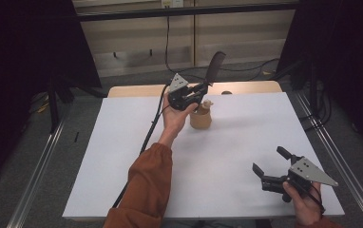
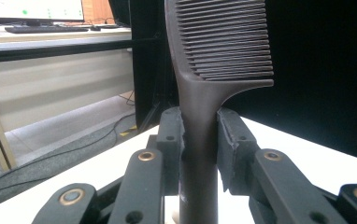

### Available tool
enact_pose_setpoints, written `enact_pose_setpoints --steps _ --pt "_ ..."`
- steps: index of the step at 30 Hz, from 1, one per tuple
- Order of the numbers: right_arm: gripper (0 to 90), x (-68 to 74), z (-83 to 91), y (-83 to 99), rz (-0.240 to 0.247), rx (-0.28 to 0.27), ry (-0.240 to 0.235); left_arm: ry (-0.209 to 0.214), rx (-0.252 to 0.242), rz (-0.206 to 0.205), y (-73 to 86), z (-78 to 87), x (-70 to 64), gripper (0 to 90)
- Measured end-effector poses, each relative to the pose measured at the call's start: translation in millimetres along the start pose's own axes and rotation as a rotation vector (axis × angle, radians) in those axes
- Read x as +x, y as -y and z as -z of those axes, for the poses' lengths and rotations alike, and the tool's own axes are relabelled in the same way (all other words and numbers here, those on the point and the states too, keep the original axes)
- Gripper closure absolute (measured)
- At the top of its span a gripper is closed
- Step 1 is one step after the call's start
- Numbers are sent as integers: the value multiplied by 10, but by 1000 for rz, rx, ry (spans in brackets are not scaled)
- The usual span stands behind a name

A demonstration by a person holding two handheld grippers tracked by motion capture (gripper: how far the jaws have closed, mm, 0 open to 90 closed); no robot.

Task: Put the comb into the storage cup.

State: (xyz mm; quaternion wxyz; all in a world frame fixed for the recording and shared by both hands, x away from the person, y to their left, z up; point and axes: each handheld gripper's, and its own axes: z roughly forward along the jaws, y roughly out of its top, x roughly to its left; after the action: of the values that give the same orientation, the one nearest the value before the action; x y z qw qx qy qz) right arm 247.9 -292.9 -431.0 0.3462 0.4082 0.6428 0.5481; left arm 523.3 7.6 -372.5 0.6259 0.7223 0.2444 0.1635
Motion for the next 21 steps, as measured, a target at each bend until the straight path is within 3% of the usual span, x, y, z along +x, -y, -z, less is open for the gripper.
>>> enact_pose_setpoints --steps 11,14,21 --pt "0 3 10 1 -3 -1 -6 -19 6 -2 144 -87 48 729" --pt "0 3 8 2 -3 -1 -5 -24 23 -20 175 -108 49 729" --pt "0 2 17 3 0 0 -9 -31 34 7 259 -96 99 729"
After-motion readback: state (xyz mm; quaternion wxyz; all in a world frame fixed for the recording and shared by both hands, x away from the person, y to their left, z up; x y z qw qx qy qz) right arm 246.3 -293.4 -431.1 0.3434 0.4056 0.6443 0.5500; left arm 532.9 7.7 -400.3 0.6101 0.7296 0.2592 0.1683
